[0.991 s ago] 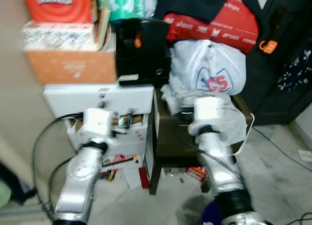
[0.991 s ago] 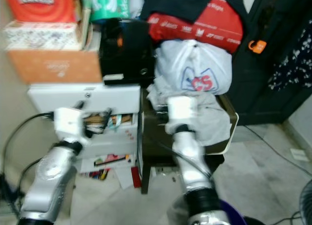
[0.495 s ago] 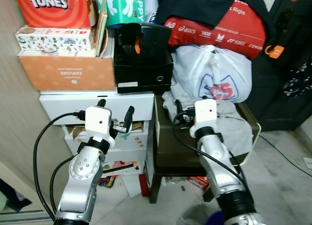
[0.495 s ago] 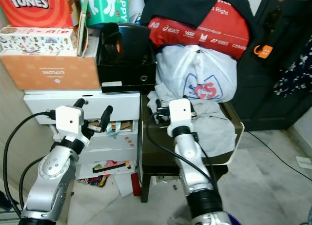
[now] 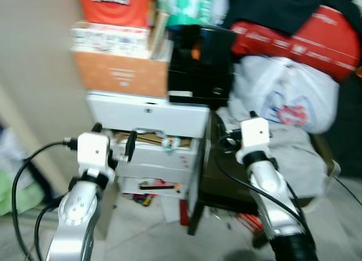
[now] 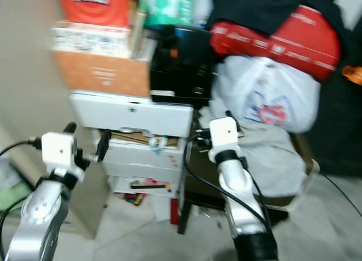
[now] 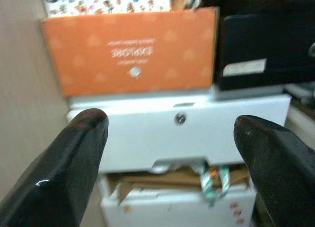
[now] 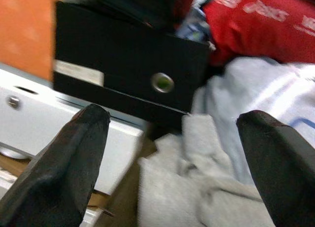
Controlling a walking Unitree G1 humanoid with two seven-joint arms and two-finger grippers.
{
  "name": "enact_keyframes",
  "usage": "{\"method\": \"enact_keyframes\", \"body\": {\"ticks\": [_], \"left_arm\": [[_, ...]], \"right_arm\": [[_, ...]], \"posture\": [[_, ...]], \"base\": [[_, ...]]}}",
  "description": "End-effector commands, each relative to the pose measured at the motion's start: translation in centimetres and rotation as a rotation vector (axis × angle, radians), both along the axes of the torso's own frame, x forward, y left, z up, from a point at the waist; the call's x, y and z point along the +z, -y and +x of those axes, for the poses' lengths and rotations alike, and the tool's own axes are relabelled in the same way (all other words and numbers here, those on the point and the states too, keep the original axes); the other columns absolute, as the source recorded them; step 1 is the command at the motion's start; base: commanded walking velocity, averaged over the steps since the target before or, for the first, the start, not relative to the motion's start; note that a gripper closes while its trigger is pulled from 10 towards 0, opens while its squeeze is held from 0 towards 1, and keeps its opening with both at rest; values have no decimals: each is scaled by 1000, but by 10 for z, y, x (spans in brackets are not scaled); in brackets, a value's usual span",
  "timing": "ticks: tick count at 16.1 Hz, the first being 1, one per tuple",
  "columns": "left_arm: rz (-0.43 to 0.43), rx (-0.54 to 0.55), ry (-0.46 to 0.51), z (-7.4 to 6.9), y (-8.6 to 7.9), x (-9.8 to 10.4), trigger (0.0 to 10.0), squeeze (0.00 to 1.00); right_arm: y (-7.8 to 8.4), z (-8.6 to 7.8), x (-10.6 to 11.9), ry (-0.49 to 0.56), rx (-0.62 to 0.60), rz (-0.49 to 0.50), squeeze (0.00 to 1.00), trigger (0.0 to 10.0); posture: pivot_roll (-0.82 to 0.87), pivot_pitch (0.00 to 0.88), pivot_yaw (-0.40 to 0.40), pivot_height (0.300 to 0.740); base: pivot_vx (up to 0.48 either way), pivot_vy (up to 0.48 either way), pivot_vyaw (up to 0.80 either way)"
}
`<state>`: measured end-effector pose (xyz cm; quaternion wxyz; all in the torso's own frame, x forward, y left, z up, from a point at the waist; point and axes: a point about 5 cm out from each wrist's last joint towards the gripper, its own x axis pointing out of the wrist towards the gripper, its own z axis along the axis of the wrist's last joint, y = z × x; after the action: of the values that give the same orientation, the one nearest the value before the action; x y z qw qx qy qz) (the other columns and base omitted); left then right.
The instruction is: Clean up the room
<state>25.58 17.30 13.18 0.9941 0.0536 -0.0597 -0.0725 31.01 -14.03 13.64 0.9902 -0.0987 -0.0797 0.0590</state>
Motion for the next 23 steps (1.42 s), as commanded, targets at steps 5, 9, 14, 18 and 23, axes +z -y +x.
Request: {"method": "enact_keyframes", "body": {"ticks": [5, 9, 14, 18, 23], "left_arm": [[16, 25, -22, -15, -13, -1, 10000, 0], [24, 43, -42, -21, -20, -4, 10000, 0], [26, 41, -38, -19, -19, -1, 10000, 0], [23, 36, -32, -17, -17, 1, 10000, 0], [22, 32, -32, -17, -16, 2, 10000, 0]], "right_arm": [[16, -12, 0, -24, -47, 10, 0, 10000], [23, -26, -7, -63, -67, 7, 0, 10000], [25, -21, -1, -54, -84, 8, 0, 10000], [20, -20, -1, -57, -79, 17, 0, 10000], [17, -19, -1, -61, -73, 22, 0, 10000]], "posture": [[-14, 7, -41, 740], [-15, 17, -38, 740], [-17, 17, -33, 740], [-15, 19, -34, 740], [-12, 24, -35, 740]], "base": [[0, 0, 800], [0, 0, 800], [0, 0, 800], [0, 0, 575], [0, 0, 511]]}}
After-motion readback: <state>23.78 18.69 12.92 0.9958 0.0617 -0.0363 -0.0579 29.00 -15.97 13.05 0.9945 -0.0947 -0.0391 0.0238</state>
